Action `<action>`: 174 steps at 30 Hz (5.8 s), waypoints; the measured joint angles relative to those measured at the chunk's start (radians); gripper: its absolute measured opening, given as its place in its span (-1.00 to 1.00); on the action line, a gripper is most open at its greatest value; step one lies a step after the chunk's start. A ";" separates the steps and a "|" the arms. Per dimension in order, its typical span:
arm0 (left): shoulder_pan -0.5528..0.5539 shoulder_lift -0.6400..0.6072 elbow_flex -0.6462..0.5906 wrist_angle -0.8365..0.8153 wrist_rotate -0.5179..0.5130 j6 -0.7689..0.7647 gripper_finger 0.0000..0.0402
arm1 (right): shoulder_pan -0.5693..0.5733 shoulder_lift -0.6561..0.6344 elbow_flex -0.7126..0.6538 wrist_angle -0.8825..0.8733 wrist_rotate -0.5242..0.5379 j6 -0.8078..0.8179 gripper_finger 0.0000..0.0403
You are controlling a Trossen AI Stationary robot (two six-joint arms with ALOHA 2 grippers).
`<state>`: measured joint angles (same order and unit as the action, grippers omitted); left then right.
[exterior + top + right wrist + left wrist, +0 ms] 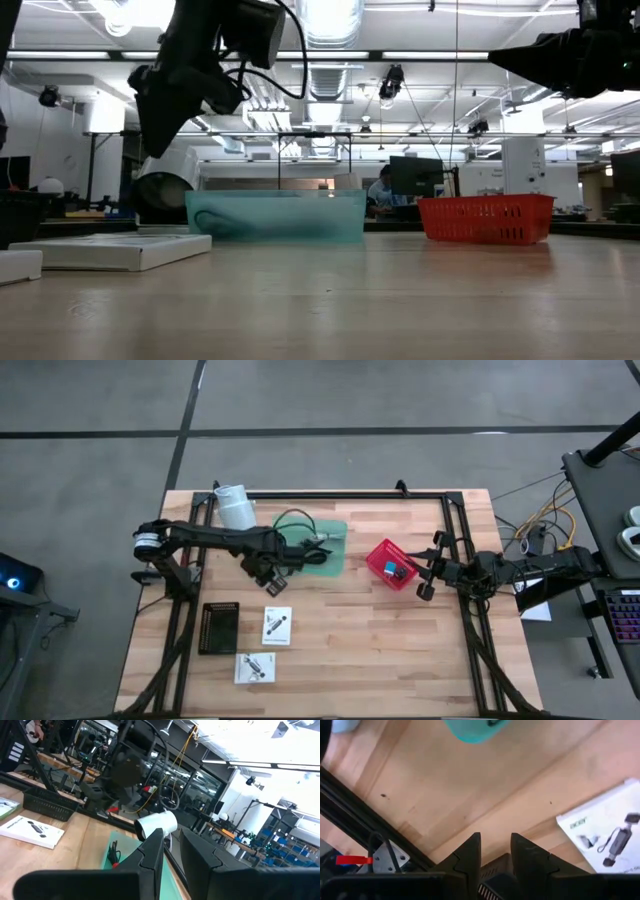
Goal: Pick and place items into bin
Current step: Put the top card reader box into the black bin
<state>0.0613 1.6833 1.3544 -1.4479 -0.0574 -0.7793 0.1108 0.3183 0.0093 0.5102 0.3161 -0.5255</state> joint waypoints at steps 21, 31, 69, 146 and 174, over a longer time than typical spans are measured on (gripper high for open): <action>-0.085 0.000 -0.048 0.237 0.135 -0.415 -0.14 | 0.000 0.011 0.000 -0.005 0.000 -0.028 -0.74; -0.257 0.008 -0.050 0.246 0.126 -0.775 -0.14 | 0.000 0.009 0.000 -0.002 0.000 -0.028 -0.74; -0.391 0.178 -0.116 0.342 0.017 -0.895 -0.14 | 0.000 0.010 0.000 0.004 0.000 -0.027 -0.74; -0.370 0.166 -0.198 0.446 0.121 -0.729 -0.97 | 0.000 0.010 0.000 0.004 0.000 -0.029 -0.74; -0.334 0.005 -0.156 0.411 0.062 -0.718 -1.00 | 0.000 0.011 0.000 0.004 -0.002 -0.035 -0.74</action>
<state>-0.2732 1.6878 1.1980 -1.0371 0.0048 -1.4969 0.1112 0.3294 0.0097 0.5140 0.3145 -0.5606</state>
